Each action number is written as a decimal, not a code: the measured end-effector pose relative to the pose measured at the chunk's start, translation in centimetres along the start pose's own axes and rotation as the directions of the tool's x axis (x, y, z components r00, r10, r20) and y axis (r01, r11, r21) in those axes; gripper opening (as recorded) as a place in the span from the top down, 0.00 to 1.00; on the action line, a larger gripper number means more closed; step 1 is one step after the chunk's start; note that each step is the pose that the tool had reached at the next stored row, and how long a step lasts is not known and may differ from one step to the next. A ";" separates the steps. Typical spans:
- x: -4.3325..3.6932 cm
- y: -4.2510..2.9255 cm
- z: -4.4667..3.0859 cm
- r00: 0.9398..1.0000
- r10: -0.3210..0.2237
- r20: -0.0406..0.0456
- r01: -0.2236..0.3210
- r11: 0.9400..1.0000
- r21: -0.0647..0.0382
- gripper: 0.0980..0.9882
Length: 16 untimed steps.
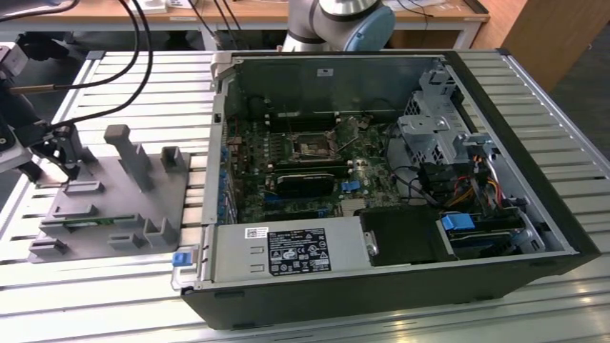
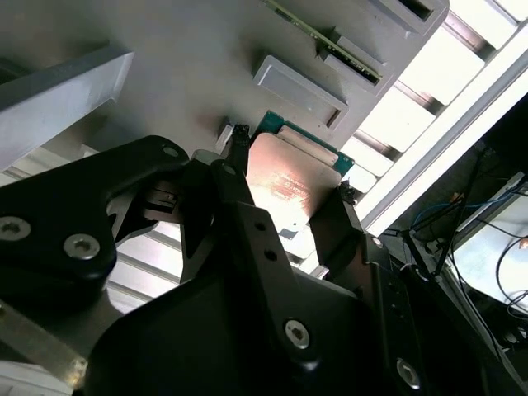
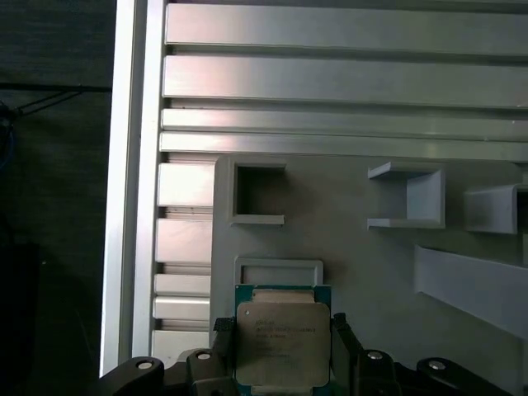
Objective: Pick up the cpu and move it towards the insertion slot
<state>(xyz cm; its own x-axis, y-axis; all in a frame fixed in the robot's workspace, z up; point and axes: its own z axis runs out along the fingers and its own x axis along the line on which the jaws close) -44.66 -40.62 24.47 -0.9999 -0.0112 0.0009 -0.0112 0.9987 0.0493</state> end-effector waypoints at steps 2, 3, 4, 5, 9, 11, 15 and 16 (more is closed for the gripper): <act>0.00 0.01 -0.12 1.000 0.000 0.000 0.000 1.000 0.000 0.50; 0.00 0.01 -0.17 1.000 0.000 0.000 0.000 1.000 0.000 0.50; 0.00 0.02 -0.22 1.000 0.000 0.000 0.000 1.000 0.000 0.50; 0.00 0.02 -0.29 1.000 0.000 0.000 0.000 1.000 0.000 0.50; 0.00 0.03 -0.52 1.000 0.000 0.000 0.000 1.000 0.000 0.50; 0.00 0.04 -0.63 1.000 0.000 0.000 0.000 1.000 0.000 0.50; 0.00 0.06 -0.85 1.000 0.000 0.000 0.000 1.000 0.000 0.50; 0.00 0.06 -0.91 1.000 0.000 0.000 0.000 1.000 0.000 0.50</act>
<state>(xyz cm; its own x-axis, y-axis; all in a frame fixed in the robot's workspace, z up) -44.66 -40.60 25.39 -0.9999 -0.0112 0.0005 -0.0111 0.9987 0.0494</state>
